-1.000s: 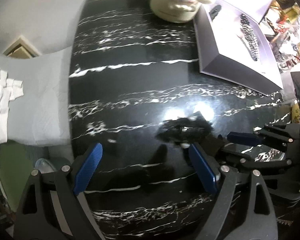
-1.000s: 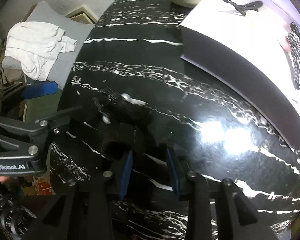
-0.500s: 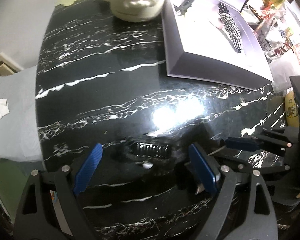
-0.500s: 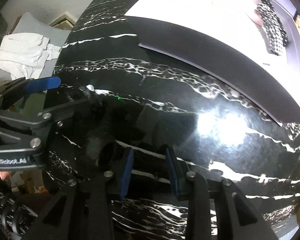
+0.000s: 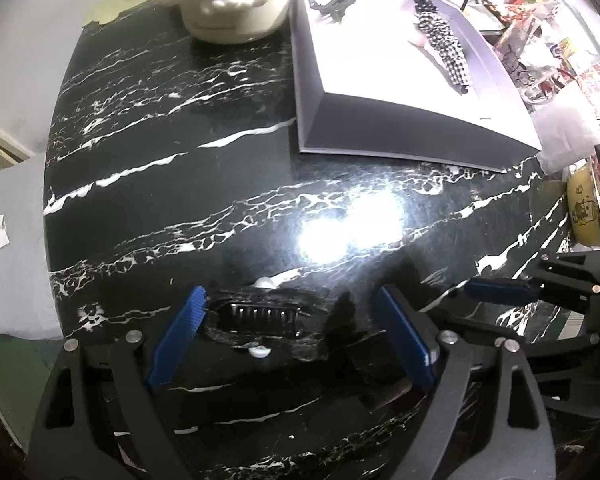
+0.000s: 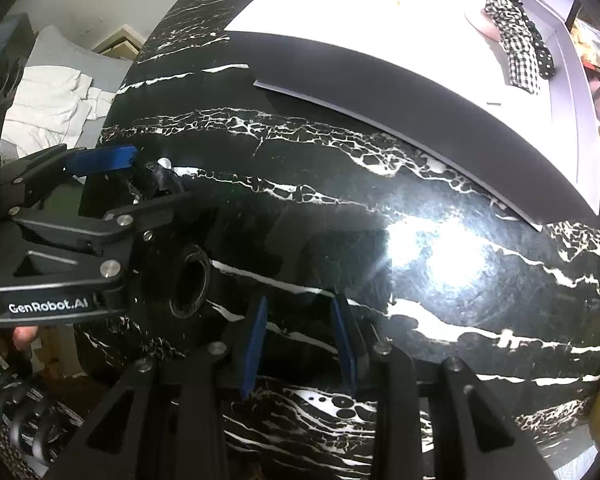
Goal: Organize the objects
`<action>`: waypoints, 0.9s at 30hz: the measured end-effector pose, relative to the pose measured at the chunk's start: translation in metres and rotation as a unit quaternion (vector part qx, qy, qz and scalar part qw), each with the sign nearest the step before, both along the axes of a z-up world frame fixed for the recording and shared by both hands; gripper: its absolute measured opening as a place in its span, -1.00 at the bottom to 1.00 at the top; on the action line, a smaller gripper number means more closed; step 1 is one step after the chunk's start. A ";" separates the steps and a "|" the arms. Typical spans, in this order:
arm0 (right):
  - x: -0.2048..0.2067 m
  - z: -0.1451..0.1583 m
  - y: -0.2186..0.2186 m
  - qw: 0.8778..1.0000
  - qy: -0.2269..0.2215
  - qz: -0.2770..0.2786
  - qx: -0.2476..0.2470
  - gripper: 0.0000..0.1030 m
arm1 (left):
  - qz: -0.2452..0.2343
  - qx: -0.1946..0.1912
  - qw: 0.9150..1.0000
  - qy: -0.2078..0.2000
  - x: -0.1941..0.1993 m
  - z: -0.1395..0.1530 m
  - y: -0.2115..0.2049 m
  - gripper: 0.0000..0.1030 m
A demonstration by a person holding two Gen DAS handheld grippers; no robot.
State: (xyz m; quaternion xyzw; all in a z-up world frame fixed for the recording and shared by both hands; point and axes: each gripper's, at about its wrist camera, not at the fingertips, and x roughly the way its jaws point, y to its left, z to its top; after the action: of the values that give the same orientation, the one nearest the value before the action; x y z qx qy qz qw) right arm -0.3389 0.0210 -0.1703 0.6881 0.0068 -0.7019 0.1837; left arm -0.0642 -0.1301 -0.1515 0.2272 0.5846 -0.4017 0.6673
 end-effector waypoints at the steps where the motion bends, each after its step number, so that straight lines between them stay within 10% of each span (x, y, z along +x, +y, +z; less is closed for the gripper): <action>1: 0.001 0.001 0.002 1.000 0.000 0.000 -0.001 -0.35 | -0.001 -0.004 1.000 -0.002 -0.001 0.000 0.000 0.35; 7: 0.007 0.006 0.003 1.000 0.003 0.002 -0.001 -0.29 | 0.001 -0.005 1.000 0.009 -0.004 -0.003 0.005 -0.15; 27: 0.035 0.024 -0.026 0.999 0.034 0.034 -0.018 0.21 | 0.048 -0.013 0.998 0.047 -0.021 -0.006 0.070 -0.21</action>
State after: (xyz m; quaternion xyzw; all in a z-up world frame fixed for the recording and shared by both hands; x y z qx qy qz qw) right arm -0.3039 -0.0047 -0.1468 0.6601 0.0241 -0.7181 0.2193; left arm -0.0855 -0.0599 -0.1577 0.1703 0.6204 -0.3871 0.6604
